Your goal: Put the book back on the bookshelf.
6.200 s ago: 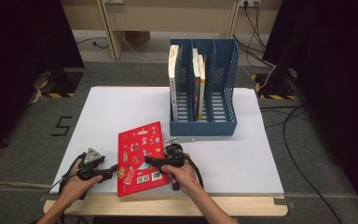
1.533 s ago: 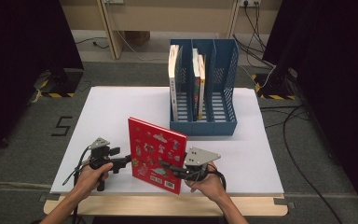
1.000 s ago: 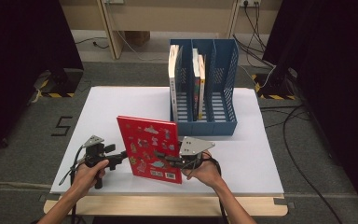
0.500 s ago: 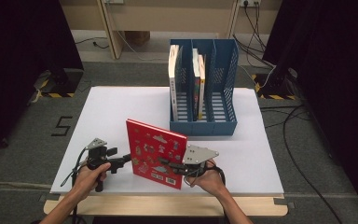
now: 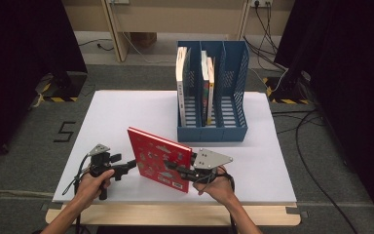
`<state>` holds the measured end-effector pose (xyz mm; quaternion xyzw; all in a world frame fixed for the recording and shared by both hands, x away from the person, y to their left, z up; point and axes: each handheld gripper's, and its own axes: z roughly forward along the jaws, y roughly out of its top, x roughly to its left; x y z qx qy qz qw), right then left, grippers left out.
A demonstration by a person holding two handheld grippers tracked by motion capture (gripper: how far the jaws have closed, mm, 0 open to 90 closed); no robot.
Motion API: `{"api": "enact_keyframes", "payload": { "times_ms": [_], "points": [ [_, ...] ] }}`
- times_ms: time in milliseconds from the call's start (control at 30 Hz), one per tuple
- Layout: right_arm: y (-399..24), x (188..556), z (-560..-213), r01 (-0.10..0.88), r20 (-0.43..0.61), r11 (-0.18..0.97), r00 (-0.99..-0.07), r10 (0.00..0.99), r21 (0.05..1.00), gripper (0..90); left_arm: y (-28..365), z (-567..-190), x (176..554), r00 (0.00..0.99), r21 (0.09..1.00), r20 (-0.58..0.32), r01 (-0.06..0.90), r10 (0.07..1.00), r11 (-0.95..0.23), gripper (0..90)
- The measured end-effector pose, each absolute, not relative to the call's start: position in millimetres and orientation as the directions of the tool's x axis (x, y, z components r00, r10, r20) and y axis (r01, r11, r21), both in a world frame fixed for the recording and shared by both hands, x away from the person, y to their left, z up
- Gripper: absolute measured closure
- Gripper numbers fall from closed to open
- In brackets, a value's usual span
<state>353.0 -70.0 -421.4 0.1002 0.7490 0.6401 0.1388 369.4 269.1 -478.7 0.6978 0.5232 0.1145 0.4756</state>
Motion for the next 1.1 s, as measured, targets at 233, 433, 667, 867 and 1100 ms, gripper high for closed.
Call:
{"api": "enact_keyframes", "payload": {
  "times_ms": [233,433,667,867,1100],
  "points": [
    [-69.4,348.5,-436.9,0.118,0.071,0.117,-0.935,0.348,0.986,60.1,267.8,-479.4,368.7,0.428,0.780,-0.337,0.626,0.838,-0.006,18.7],
    [-64.7,347.6,-440.6,0.164,0.117,0.098,-0.922,0.368,0.982,53.3,265.2,-478.1,366.4,0.423,0.771,-0.355,0.636,0.833,0.006,24.7],
    [-57.7,341.4,-442.2,0.147,0.089,0.119,-0.913,0.397,0.982,74.2,272.7,-482.0,370.6,0.405,0.767,-0.353,0.642,0.843,0.013,18.8],
    [-57.5,340.7,-443.9,0.153,0.107,0.084,-0.910,0.400,0.985,75.3,279.2,-485.9,372.3,0.401,0.786,-0.253,0.616,0.881,-0.054,18.8],
    [-57.3,341.6,-443.3,0.160,0.127,0.049,-0.906,0.405,0.986,77.7,280.7,-501.1,377.4,0.410,0.780,-0.091,0.597,0.908,-0.191,18.9]
  ]
}}
